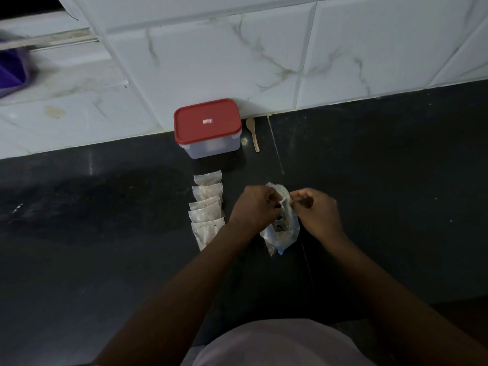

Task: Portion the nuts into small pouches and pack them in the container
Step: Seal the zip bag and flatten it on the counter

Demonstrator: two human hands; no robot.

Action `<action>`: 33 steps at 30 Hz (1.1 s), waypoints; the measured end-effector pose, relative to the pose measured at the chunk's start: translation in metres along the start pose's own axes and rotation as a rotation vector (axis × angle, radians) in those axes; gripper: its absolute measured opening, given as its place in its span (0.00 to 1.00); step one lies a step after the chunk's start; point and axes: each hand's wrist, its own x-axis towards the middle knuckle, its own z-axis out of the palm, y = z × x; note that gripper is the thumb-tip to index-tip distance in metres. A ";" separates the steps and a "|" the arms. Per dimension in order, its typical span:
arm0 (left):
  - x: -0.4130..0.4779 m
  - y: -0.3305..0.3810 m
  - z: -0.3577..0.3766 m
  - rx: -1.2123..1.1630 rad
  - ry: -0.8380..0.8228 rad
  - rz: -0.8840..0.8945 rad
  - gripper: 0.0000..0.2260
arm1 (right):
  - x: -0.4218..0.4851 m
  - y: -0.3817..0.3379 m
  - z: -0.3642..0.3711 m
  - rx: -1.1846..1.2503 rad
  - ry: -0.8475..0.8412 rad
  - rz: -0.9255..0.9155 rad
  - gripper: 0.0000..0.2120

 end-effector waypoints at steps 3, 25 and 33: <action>0.001 -0.003 -0.001 -0.049 0.095 -0.004 0.07 | -0.001 0.001 -0.002 0.005 -0.007 0.038 0.08; -0.007 -0.042 -0.013 -0.669 -0.002 -0.659 0.09 | 0.003 -0.017 -0.014 0.595 -0.388 0.610 0.10; -0.012 -0.044 -0.014 -0.020 0.234 -0.360 0.08 | 0.008 -0.009 -0.006 0.201 -0.109 0.264 0.06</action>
